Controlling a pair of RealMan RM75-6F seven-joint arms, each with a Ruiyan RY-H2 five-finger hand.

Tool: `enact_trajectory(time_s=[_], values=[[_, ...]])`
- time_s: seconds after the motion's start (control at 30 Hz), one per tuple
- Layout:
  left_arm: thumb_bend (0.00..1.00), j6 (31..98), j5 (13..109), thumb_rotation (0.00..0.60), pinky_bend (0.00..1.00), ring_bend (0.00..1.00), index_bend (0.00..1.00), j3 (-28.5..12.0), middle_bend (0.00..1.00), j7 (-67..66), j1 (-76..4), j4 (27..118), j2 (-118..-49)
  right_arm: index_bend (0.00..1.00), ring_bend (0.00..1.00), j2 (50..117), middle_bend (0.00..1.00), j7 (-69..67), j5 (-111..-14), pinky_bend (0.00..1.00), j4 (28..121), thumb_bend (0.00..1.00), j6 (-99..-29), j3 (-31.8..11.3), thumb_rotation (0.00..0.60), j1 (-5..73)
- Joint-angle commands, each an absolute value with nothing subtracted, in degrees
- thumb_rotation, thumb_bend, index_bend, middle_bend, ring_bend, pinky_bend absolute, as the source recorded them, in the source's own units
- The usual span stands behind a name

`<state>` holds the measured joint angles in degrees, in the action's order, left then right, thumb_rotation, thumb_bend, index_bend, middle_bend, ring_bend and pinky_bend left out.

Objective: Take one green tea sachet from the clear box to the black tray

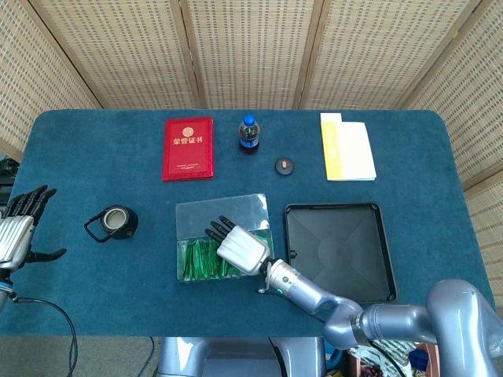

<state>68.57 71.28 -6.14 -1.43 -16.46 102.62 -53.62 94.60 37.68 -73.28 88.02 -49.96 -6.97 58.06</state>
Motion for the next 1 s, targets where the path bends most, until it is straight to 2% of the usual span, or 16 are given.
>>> enact_trajectory(time_s=[0.03,0.23,0.77,1.0], values=[[0.1,68.6,71.3,0.6,0.0,0.0,0.0,-6.1,0.0,-1.4,-16.4,102.6,-53.6,0.62,0.12,94.7,0.22,37.7,-73.4,0.18,87.9,0.55,-50.0,-6.9,0.6,58.1],[0.1,68.6,71.4,0.6,0.0,0.0,0.0,-6.1,0.0,-1.2,-16.4,102.6,-53.6,0.69,0.12,94.9,0.23,37.5,-74.1,0.2,87.7,0.57,-50.5,-6.9,0.6,57.9],[0.1,68.5,71.5,0.6,0.0,0.0,0.0,-6.0,0.0,-1.1,-16.5,102.6,-53.6,0.69,0.12,93.6,0.23,36.5,-75.7,0.2,89.7,0.58,-51.8,-7.1,0.6,57.3],[0.1,68.5,71.7,0.6,0.0,0.0,0.0,-6.0,0.0,-0.7,-16.4,102.6,-53.4,0.69,0.12,90.7,0.23,36.9,-77.1,0.2,93.4,0.58,-53.5,-7.5,0.6,56.5]])
